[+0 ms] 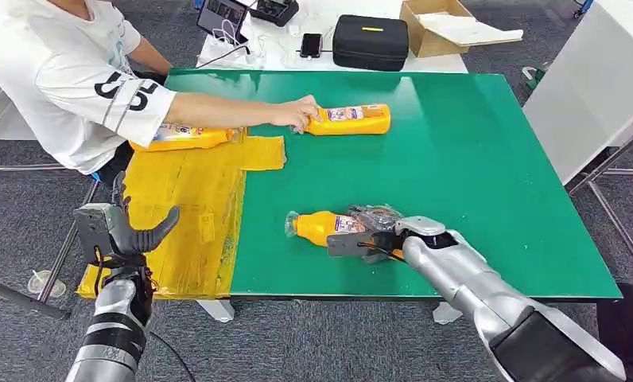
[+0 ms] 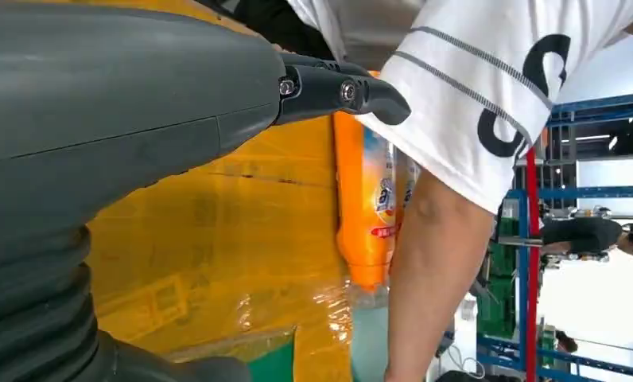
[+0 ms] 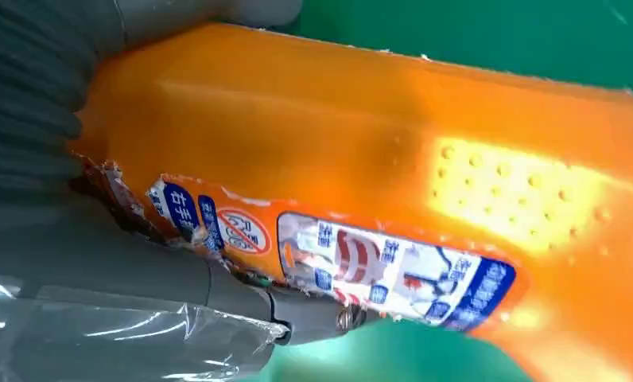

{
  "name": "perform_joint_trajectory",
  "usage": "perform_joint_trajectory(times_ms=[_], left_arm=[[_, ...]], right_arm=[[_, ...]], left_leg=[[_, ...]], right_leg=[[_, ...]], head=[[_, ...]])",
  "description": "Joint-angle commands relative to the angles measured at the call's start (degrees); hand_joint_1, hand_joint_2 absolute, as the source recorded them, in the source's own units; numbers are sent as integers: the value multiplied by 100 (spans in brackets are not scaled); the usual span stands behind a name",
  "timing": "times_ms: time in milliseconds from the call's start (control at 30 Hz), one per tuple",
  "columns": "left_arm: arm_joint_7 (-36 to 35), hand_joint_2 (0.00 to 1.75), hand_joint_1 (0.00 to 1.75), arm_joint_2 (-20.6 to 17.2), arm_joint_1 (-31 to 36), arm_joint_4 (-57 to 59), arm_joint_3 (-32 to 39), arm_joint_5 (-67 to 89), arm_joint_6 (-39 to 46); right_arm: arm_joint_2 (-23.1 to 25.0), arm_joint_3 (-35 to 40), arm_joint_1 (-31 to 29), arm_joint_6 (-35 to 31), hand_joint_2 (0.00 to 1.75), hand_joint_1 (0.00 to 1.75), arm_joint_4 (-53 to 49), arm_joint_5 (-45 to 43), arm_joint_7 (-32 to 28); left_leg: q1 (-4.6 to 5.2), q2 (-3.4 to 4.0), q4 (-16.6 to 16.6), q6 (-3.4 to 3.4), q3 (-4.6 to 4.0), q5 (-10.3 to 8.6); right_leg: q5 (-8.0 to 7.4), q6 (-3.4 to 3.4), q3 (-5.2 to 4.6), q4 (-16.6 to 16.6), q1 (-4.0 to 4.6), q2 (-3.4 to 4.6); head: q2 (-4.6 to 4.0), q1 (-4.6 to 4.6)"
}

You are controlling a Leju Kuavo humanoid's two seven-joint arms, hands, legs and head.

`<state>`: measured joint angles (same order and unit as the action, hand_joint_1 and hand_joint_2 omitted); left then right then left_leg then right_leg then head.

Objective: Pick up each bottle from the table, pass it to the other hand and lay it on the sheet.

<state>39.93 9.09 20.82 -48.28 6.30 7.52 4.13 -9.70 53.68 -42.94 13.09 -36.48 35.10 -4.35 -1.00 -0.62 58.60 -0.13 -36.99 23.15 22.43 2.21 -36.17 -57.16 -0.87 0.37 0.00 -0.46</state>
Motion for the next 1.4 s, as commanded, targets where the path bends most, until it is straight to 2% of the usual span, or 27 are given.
perform_joint_trajectory(times_ms=[33, 133, 267, 333, 433, 567, 600, 633, 667, 700, 733, 767, 800, 833, 867, 900, 1000, 1067, 1100, 1133, 1167, 1200, 1400], left_arm=[[-46, 175, 0, 35, 48, 207, 150, 43, -43], [-53, 175, 0, 52, -99, 13, 183, 55, -61], [-54, 175, 0, 54, -118, -11, 185, 59, -60], [-133, 175, 0, 107, -261, -226, 216, 56, -101], [-475, 175, 0, 241, -596, -670, 213, -254, -587], [-494, 175, 0, 259, -632, -733, 168, -263, -589], [-609, 175, 0, 264, -626, -700, 150, -425, -837], [-735, 175, 0, 287, -646, -731, 114, -657, -1131], [-865, 175, 0, 327, -681, -770, 20, -866, -1453], [-1037, 175, 0, 379, -683, -815, -169, -1181, -1940], [-1087, 175, 0, 381, -689, -856, -275, -1259, -2005], [-1173, 175, 0, 376, -678, -873, -395, -1472, -2163], [-1255, 175, 0, 384, -668, -894, -499, -1630, -2282], [-1299, 175, 0, 326, -654, -965, -764, -1800, -2407], [-1387, 175, 0, 287, -631, -973, -912, -2057, -2672], [-1497, 175, 0, 236, -638, -1016, -1082, -2300, -2927], [-1643, 175, 0, 119, -667, -1008, -1312, -2795, -3405], [-1844, 175, 0, -34, -676, -996, -1605, -3509, -4121], [-1844, 175, 0, -147, -727, -1107, -1806, -3682, -4339], [-1879, 175, 0, -188, -752, -1133, -1914, -3816, -4479], [-1879, 175, 0, -188, -752, -1133, -1914, -3816, -4479], [-1879, 175, 0, -188, -752, -1133, -1914, -3816, -4479], [-1757, 175, 0, -324, -727, -1492, -2557, -3907, -4503]], right_arm=[[-53, 14, 297, -423, 175, 175, 7, -163, -41], [-182, -604, 791, -1128, 175, 175, -850, -310, -40], [-200, -620, 826, -1125, 175, 175, -927, -289, -2], [0, -1690, 1528, -2069, 175, 175, -1842, -286, -115], [605, -2921, 2544, -3418, 175, 175, -3415, 614, -252], [657, -3022, 2636, -3300, 175, 175, -3610, 761, -170], [677, -3097, 2650, -3741, 175, 175, -3647, 1177, -307], [954, -3454, 2800, -4197, 175, 175, -3760, 1053, -653], [1046, -3581, 2884, -4696, 175, 175, -3856, 1472, -704], [1218, -3806, 3057, -5229, 175, 175, -4060, 1497, -939], [1281, -3904, 3125, -5309, 175, 175, -4128, 1497, -1064], [1420, -4111, 3192, -5309, 175, 175, -4256, 1399, -1355], [1539, -4303, 3242, -5309, 175, 175, -4241, 1497, -1485], [1779, -4598, 3326, -5309, 175, 175, -4225, 1375, -2090], [1981, -4897, 3366, -5309, 175, 175, -4216, 1510, -2314], [1973, -4818, 3362, -5309, 175, 175, -4065, 1133, -2613], [2012, -4828, 3283, -5309, 175, 175, -3690, 1248, -2711], [1879, -4481, 3207, -5307, 175, 175, -3316, 927, -2853], [1912, -4371, 3182, -5309, 175, 175, -3134, 758, -2958], [1950, -4292, 3180, -5286, 175, 175, -2971, 690, -3015], [1950, -4292, 3180, -5286, 175, 175, -2971, 690, -3015], [1950, -4292, 3180, -5286, 175, 175, -2971, 690, -3015], [2257, -3741, 2916, -5032, 175, 175, -1859, 243, -3272]], left_leg=[[-3, -3, -6, 4, 22, 3], [-5, -7, -6, 2, 24, 2], [-3, -3, -3, 3, 17, 3], [-4, 1, -4, 2, 22, 6], [-8, 4, -12, 1, 38, 12], [-5, 11, 2, 2, 2, 17], [-6, 4, 0, 2, -10, 11], [-7, 9, 3, 5, 10, 24], [-5, -4, 3, 8, 7, 20], [-7, 2, 3, 15, 39, 33], [-7, 3, 1, 16, 46, 34], [-4, -6, 6, 11, 6, 22], [-4, -14, 4, 10, 1, 20], [-6, -11, 7, 11, 3, 23], [-4, -13, 4, 9, 8, 23], [-2, -25, 1, 8, 2, 18], [-3, -8, -4, 5, 10, 18], [-6, 1, -9, 5, 24, 23], [-3, -4, -8, 4, -2, 12], [-6, 7, -10, 5, 8, 14], [-7, 16, -16, 8, 34, 22], [-6, 14, -12, 4, 7, 15], [-9, 24, -8, 4, 10, 19]], right_leg=[[3, -7, 25, 9, 6, -10], [3, -5, 28, 10, 7, -13], [2, -3, 20, 6, 5, -7], [3, -5, 24, 7, 7, -6], [10, -12, 38, 15, 13, -7], [11, -8, 2, -4, 10, 6], [7, -6, -7, 0, 10, 0], [18, -12, 12, -3, 13, 0], [18, -9, 11, -2, 11, -13], [29, -16, 45, 3, 16, -15], [31, -19, 52, 4, 17, -17], [22, -11, 15, -4, 10, -15], [21, -10, 12, -3, 9, -19], [22, -11, 15, -2, 12, -17], [25, -14, 17, -4, 11, -20], [24, -14, 14, -3, 6, -31], [18, -17, 15, 2, 8, -14], [20, -21, 26, 6, 12, -7], [8, -8, 2, 7, 5, -5], [6, -10, 10, 13, 10, 5], [12, -18, 35, 19, 13, 8], [4, -9, 6, 14, 9, 13], [7, -12, 9, 10, 13, 17]], head=[[0, 0], [0, 0], [0, 2], [2, 0], [0, 0], [2, -2], [0, -2], [0, -4], [0, -2], [0, -2], [0, -2], [0, 0], [0, 0], [0, 0], [0, -2], [0, 0], [0, -2], [0, -2], [0, 0], [2, 0], [0, -2], [2, -2], [2, 0]])
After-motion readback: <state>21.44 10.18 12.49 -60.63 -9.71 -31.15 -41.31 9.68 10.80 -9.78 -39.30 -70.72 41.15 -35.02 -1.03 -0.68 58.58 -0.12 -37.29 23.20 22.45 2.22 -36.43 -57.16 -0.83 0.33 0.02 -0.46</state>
